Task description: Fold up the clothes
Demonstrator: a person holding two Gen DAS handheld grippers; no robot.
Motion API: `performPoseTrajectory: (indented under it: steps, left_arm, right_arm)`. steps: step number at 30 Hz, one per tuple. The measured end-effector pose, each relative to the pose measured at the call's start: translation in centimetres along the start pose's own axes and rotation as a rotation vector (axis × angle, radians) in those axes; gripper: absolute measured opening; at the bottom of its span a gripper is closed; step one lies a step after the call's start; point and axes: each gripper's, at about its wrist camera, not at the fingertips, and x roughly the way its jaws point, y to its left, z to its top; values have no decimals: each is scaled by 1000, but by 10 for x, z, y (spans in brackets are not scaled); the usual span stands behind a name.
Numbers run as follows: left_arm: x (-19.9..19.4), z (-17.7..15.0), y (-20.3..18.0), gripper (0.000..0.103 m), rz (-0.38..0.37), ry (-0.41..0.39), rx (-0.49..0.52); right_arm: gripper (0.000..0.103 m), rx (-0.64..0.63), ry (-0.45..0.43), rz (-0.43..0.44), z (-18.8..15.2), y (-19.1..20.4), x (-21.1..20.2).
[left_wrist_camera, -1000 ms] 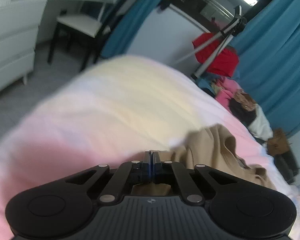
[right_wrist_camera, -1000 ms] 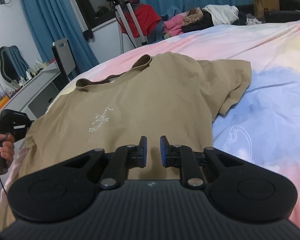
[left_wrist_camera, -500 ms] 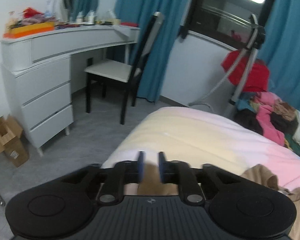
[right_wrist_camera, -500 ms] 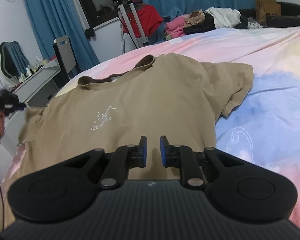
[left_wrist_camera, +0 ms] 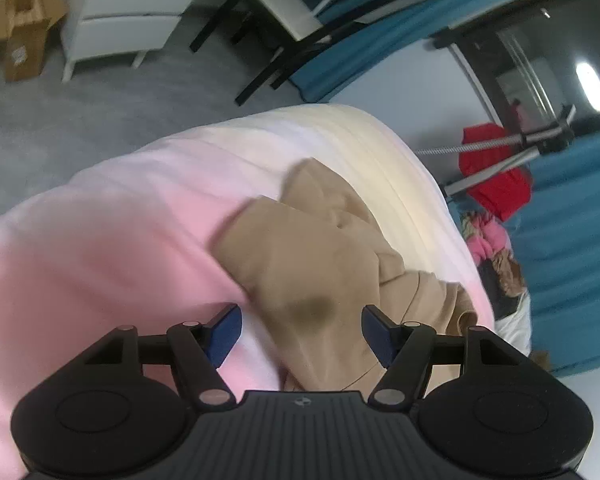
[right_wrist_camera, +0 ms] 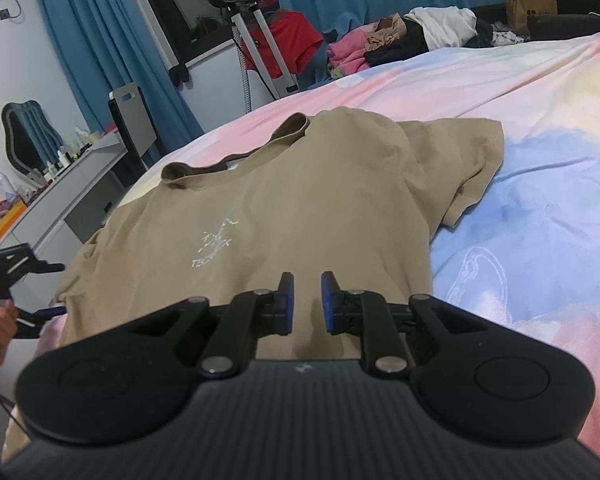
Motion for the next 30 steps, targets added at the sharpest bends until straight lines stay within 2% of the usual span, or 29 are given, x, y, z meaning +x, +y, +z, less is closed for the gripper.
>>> performPoseTrajectory:
  steps: [1,3,4,6,8,9,12,14,17,22,24,26,30]
  left_arm:
    - [2,-1,-2,59,15,-25,9]
    - [2,-3,-3,23,34,-77,2]
    - [1,-4,-4,0,37,-106,-5]
    - [-6,-2,-8,2,53,-193,13]
    - [-10,0,-16,2,137,-264,114]
    - [-10,0,-19,2,188,-277,166]
    - [-6,-6,-26,3,256,-275,270]
    - [-9,-13,-35,10,272,-279,333]
    - [-26,-26,-47,41,285,-294,414]
    - [-51,-67,-81,62,303,-353,559]
    - [-73,-92,-91,68,265,-377,587]
    - [-99,-122,-100,80,207,-389,610]
    - [-144,-185,-107,82,98,-373,648]
  right_arm:
    - [18,-1,1,0,0,0,0]
    - [18,0,1,0,-1,1,-1]
    - [18,3,1,-3,-1,0,-1]
    - [17,13,0,-9,1,-3,0]
    - [18,23,-6,-12,2,-6,0]
    - [18,26,-11,-12,3,-7,-1]
    - [18,28,-26,-22,4,-11,-2]
    - [18,32,-27,-24,4,-13,-2]
    - [18,34,-31,-21,5,-15,-3]
    - [18,-2,-67,-25,5,-11,-12]
    - [18,-21,-87,-23,4,-8,-17]
    - [18,-40,-94,-20,2,-5,-22]
    - [18,-79,-116,-22,-2,1,-36]
